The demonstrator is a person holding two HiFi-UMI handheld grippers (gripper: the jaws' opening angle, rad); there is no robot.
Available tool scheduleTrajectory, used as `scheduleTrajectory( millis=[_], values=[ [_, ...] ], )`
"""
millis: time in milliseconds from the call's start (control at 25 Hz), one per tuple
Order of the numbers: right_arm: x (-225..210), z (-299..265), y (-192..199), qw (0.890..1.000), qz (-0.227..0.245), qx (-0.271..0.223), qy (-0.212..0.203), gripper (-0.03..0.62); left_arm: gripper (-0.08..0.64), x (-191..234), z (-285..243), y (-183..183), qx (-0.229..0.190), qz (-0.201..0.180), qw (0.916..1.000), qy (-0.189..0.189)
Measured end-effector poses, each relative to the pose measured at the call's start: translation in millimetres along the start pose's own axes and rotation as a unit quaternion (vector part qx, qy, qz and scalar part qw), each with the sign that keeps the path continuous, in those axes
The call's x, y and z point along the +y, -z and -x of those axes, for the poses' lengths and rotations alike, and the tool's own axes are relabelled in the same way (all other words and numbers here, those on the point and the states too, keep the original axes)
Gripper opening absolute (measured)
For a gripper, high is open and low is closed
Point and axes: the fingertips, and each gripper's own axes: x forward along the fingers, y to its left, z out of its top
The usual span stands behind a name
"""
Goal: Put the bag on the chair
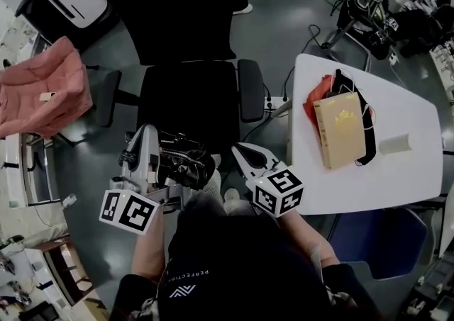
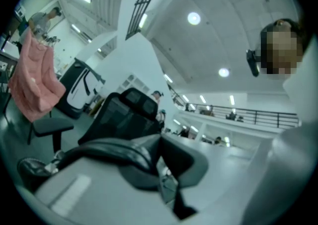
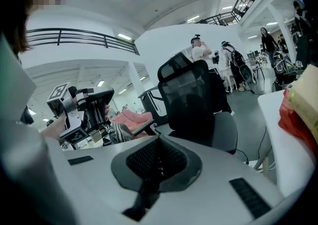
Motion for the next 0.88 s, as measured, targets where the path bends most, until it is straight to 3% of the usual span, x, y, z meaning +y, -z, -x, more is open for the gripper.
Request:
scheduleTrajectory(
  millis=[280,880],
  values=[
    [-34,-24,-19,0.999,-0.028,-0.008,0.038,-0.009,0.006,19,-53,8,0.025,0.019,0.9994,0.016],
    [-81,-97,-50,0.996,-0.057,0.008,0.072,-0.009,0.006,68,-160,15,0.082,0.048,0.9948,0.035]
  ],
)
